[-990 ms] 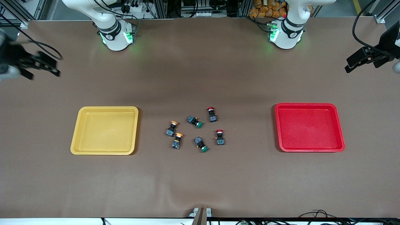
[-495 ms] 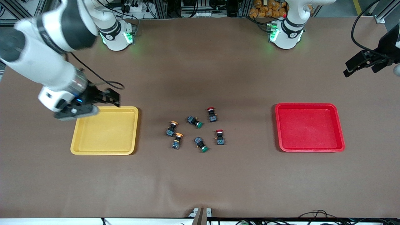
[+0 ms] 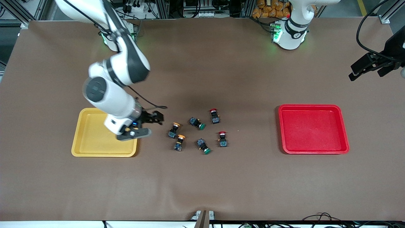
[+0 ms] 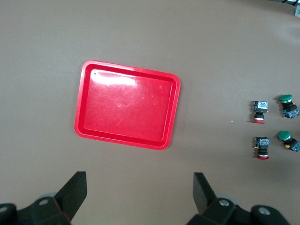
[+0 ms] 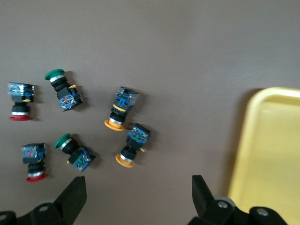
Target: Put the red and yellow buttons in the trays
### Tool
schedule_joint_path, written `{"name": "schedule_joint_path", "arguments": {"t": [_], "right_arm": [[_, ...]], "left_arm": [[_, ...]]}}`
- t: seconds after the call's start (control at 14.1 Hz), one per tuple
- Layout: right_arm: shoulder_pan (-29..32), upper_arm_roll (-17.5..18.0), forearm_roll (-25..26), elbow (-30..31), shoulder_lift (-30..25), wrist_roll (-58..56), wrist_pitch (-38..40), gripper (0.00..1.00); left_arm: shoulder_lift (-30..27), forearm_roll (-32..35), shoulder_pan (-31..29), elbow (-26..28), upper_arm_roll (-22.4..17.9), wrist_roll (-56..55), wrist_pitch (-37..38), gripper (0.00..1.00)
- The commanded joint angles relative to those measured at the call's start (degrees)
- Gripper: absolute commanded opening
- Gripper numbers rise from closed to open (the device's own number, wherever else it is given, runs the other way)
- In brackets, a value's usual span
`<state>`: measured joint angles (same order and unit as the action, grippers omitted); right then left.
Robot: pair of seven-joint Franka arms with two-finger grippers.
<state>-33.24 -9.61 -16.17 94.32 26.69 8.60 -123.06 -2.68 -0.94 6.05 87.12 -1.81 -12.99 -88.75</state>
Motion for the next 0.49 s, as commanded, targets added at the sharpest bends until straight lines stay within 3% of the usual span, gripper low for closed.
{"name": "schedule_joint_path", "arguments": {"t": [0.0,0.42], "right_arm": [[-2.1,-0.8,-2.2,-1.6,5.3,1.5,-2.8,1.0],[-6.0,-0.5,-8.9,0.6,12.1,1.5,-11.0,1.0]], "left_arm": [[0.0,-0.5,0.6,-0.1,0.6,0.3,1.3,1.0],[3.7,-0.8,1.3,0.1,1.8,0.7,2.3,1.0]]}}
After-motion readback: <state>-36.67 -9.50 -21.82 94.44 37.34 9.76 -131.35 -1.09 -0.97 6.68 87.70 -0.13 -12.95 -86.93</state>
